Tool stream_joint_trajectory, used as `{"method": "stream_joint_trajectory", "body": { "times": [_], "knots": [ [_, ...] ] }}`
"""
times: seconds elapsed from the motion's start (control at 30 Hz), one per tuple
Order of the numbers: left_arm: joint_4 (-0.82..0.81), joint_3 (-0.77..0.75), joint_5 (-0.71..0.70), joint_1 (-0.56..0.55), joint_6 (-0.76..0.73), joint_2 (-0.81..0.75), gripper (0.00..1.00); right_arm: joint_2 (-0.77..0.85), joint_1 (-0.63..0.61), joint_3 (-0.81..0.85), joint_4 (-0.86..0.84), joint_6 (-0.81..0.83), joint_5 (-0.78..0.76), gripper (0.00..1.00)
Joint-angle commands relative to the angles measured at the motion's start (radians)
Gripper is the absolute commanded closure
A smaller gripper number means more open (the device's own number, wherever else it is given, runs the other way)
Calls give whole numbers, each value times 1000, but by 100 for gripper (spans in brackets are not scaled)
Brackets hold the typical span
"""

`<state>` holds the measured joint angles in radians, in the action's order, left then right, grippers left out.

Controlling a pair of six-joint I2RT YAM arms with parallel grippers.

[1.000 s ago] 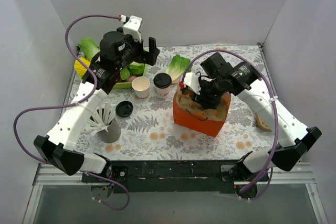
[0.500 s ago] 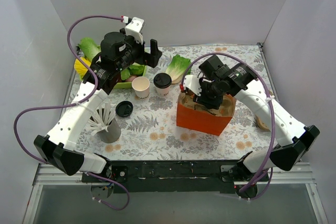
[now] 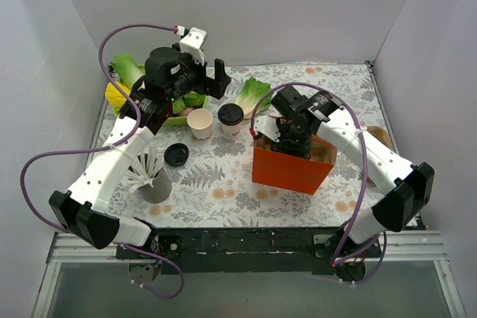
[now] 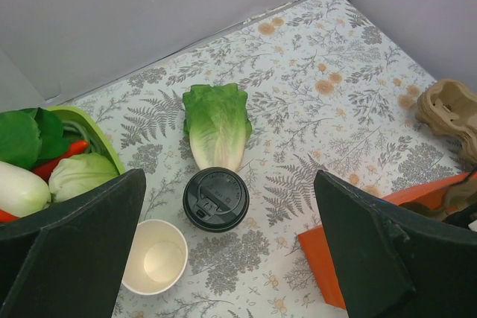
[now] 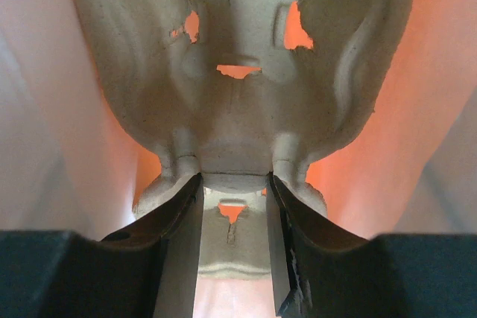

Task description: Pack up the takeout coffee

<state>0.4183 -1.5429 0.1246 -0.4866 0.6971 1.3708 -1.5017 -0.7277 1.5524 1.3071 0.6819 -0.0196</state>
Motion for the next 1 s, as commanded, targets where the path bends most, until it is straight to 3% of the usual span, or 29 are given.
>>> {"method": "stream_joint_trajectory", "body": {
  "times": [0.0,0.3,0.8,0.97],
  "knots": [
    [-3,9,20,-1,1,-22,2,-22,-1,-17,0,18,56,99],
    [1,20,23,-1,-1,-22,2,-9,37,-43,-38,48,170,99],
    [19,20,24,-1,-18,-24,2,61,39,-86,-60,53,123,99],
    [16,23,30,-3,-18,-19,2,113,39,-193,-62,67,87,99]
  ]
}}
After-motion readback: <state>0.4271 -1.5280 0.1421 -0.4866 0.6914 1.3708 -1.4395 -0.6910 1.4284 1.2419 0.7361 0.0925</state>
